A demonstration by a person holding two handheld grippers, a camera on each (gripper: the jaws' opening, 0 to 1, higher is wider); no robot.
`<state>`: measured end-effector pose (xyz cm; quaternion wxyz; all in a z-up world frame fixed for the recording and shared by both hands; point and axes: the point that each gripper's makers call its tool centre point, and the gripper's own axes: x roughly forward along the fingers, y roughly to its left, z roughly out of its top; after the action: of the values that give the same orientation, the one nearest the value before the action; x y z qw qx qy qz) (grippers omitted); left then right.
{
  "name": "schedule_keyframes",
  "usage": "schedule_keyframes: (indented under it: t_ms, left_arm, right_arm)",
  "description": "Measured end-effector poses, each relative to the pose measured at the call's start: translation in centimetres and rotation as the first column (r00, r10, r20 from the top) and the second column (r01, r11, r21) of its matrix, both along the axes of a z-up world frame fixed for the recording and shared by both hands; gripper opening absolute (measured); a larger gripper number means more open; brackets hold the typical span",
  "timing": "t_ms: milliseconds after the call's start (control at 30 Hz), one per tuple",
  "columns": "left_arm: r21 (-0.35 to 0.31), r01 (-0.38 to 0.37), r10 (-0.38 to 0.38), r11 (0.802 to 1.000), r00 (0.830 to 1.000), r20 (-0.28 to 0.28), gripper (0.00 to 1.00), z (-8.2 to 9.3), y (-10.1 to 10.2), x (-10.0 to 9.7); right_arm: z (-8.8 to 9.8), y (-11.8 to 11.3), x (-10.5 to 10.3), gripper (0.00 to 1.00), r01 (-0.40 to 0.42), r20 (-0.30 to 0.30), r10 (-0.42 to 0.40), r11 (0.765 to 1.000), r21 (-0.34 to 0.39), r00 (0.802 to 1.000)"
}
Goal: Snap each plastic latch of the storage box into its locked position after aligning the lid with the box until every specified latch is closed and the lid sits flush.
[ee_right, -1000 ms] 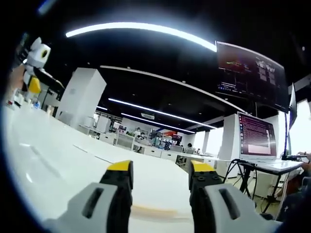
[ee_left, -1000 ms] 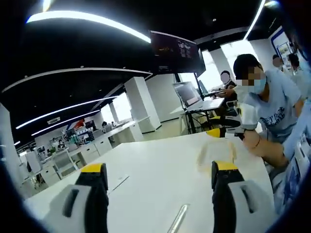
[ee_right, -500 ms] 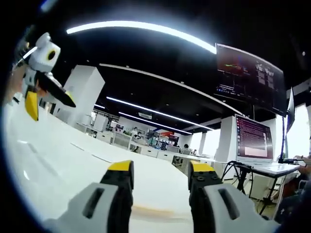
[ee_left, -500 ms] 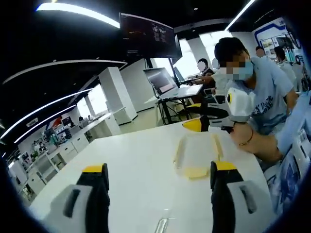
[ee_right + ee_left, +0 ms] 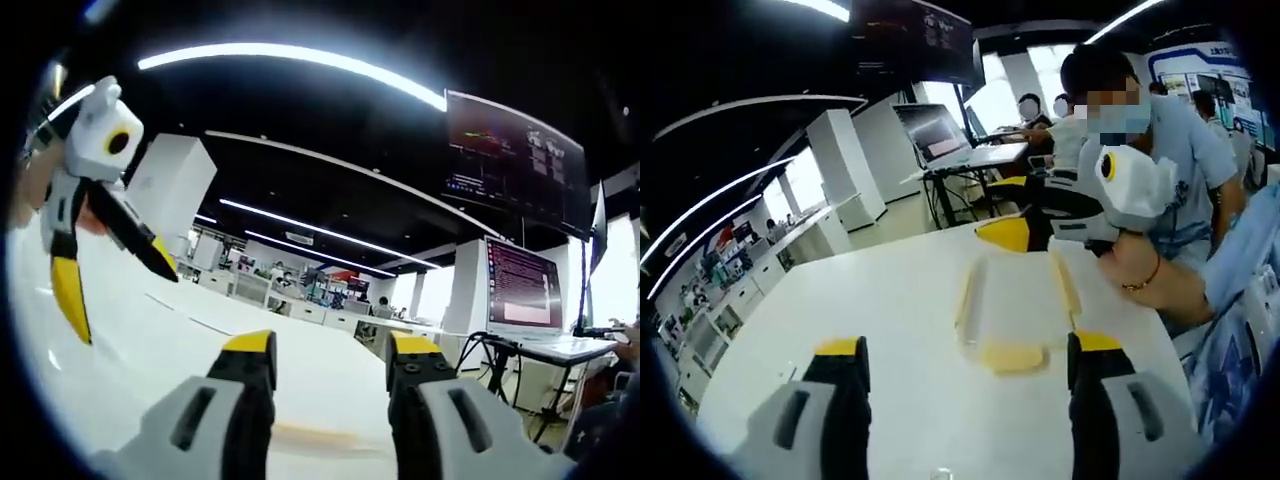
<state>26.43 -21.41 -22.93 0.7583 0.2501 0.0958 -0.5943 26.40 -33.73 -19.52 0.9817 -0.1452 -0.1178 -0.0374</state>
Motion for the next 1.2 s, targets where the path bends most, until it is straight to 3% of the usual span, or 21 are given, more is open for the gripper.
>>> schedule_keyframes:
  t_ms: [133,333,600,733,1033,1200]
  left_arm:
    - [0.068,0.022,-0.019,0.997,0.999,-0.043,0.79,-2.1,-1.2,-0.2]
    - [0.112,0.047,-0.038,0.993,0.996,-0.076,0.78,-3.5,-2.6,-0.5]
    - [0.199,0.057,-0.038,0.978,0.994,-0.100,0.75,-5.7,-3.0,-0.2]
    - [0.279,0.071,-0.044,0.958,0.994,-0.103,0.74,-7.6,-3.1,-0.3]
    - [0.363,0.098,-0.050,0.927,0.989,-0.139,0.66,-9.7,-4.1,-0.5]
    - [0.376,0.103,-0.040,0.921,0.984,-0.172,0.58,-10.1,-4.3,-0.5]
  right_arm:
    - [-0.1,0.1,0.1,0.43,-0.003,-0.007,0.003,1.000,-0.005,1.000]
    - [0.0,0.1,0.2,0.43,-0.007,-0.004,0.007,1.000,-0.008,1.000]
    - [0.0,0.1,0.6,0.41,-0.014,-0.011,0.013,1.000,-0.009,1.000]
    - [0.0,0.1,0.7,0.40,-0.016,-0.013,0.015,1.000,-0.010,1.000]
    - [-0.2,0.3,1.0,0.39,-0.026,-0.026,0.025,1.000,-0.017,0.999]
    - [-0.3,0.5,1.0,0.39,-0.029,-0.033,0.029,0.999,-0.025,0.999]
